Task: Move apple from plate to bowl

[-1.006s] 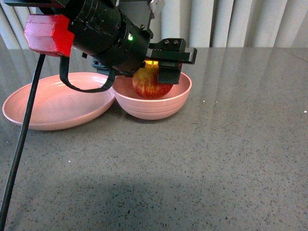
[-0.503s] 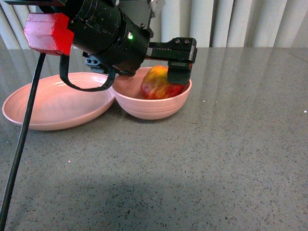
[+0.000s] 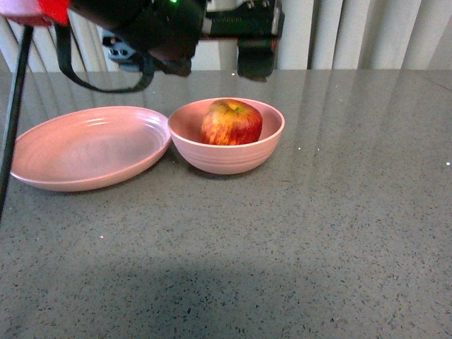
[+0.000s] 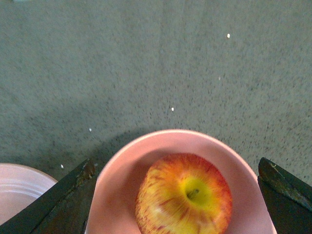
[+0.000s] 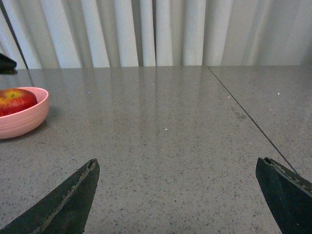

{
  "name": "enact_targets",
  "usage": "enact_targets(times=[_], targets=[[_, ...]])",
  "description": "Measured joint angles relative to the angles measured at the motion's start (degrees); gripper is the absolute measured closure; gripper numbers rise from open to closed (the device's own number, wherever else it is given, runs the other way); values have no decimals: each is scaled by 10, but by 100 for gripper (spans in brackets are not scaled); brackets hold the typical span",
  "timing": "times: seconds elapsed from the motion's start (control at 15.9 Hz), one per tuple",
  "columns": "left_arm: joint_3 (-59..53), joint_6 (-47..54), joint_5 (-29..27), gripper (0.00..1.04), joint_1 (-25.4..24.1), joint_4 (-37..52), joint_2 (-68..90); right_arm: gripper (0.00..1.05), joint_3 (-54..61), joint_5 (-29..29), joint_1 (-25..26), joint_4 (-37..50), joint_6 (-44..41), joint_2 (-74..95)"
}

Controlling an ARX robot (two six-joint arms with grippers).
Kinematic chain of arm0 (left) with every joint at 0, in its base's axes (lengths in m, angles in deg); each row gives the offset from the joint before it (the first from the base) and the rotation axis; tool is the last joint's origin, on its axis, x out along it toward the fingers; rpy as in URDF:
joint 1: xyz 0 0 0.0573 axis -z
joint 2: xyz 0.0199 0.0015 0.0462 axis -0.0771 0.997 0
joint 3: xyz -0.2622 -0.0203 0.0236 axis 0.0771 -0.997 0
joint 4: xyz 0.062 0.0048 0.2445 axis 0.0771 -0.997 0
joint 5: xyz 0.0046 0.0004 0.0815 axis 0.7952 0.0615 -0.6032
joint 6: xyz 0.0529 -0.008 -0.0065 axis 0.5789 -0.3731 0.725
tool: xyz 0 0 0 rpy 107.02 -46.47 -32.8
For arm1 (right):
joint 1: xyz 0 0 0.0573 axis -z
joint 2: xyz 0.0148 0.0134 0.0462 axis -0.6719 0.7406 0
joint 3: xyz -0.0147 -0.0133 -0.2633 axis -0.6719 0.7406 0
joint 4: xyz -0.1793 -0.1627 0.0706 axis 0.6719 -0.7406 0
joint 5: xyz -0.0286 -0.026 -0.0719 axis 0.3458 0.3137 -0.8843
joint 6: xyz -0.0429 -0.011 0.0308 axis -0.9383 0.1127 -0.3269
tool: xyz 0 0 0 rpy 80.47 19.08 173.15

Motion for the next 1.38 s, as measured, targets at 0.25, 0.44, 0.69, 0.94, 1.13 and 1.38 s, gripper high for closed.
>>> enact_targets(times=[0.25, 0.44, 0.69, 0.94, 1.13, 1.38], targets=[[-38, -4, -26, 7, -14, 74, -139, 7, 0, 0, 0, 0, 0, 0], [-95, 6, -63, 7, -29, 112, -249, 7, 0, 0, 0, 0, 0, 0], [-150, 17, -97, 7, -47, 106, -367, 7, 0, 0, 0, 0, 0, 0], [-296, 18, -147, 40, -103, 57, -524, 7, 0, 0, 0, 0, 0, 0], [-431, 18, -108, 73, -142, 117, -605, 7, 0, 0, 0, 0, 0, 0], [-628, 19, -13, 104, -247, 167, -729, 7, 0, 0, 0, 0, 0, 0]])
